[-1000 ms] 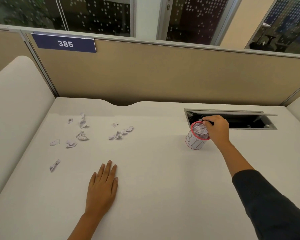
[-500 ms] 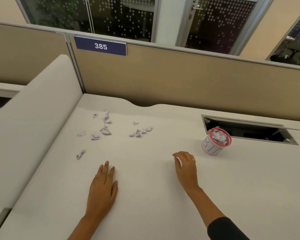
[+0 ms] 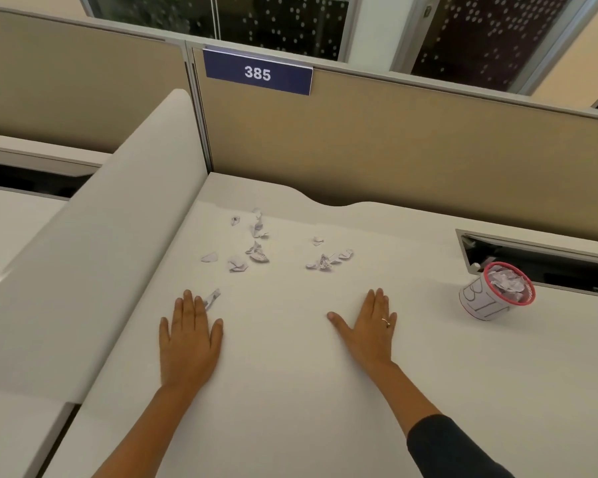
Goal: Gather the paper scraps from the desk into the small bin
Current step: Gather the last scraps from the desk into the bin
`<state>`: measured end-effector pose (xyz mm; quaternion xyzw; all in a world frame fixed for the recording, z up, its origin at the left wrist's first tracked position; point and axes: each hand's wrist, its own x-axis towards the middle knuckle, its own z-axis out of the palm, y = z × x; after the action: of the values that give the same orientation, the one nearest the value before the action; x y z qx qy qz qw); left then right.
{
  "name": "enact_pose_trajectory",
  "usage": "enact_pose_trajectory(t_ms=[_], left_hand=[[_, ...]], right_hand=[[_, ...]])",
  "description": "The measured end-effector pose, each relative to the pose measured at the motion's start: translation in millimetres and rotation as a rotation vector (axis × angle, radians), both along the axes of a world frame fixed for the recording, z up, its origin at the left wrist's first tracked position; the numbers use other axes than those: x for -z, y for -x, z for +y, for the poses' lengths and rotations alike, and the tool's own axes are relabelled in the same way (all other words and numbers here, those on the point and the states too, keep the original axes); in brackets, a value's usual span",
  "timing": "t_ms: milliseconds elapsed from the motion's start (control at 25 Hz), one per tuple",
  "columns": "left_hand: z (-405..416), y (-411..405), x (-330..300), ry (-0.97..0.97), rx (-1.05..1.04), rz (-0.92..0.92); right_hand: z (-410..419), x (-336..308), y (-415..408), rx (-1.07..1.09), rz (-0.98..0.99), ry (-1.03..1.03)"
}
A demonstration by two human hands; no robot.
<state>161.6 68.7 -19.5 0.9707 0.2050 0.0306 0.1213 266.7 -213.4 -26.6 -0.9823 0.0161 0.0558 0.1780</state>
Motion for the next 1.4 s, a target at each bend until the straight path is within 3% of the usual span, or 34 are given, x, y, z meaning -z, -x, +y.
enact_pose_trajectory(t_ms=[240, 360, 560, 760, 920, 1200, 1400], left_hand=[[13, -18, 4, 0.151, 0.095, -0.241], [14, -18, 6, 0.180, 0.178, -0.341], [16, -17, 12, 0.193, 0.214, -0.352], [18, -16, 13, 0.182, 0.229, -0.382], [16, -15, 11, 0.206, 0.212, -0.390], [3, -1, 15, 0.283, 0.056, -0.440], [-23, 7, 14, 0.234, -0.010, -0.453]], right_hand=[[32, -7, -60, 0.048, -0.004, -0.197], [53, -10, -79, -0.038, -0.018, -0.280], [68, -4, -76, -0.260, -0.129, -0.158], [60, -10, -54, -0.302, -0.253, -0.122], [43, -23, -35, -0.197, -0.234, -0.248], [-30, -61, 4, 0.079, -0.158, -0.646], [-108, -92, 6, 0.208, -0.237, -0.680]])
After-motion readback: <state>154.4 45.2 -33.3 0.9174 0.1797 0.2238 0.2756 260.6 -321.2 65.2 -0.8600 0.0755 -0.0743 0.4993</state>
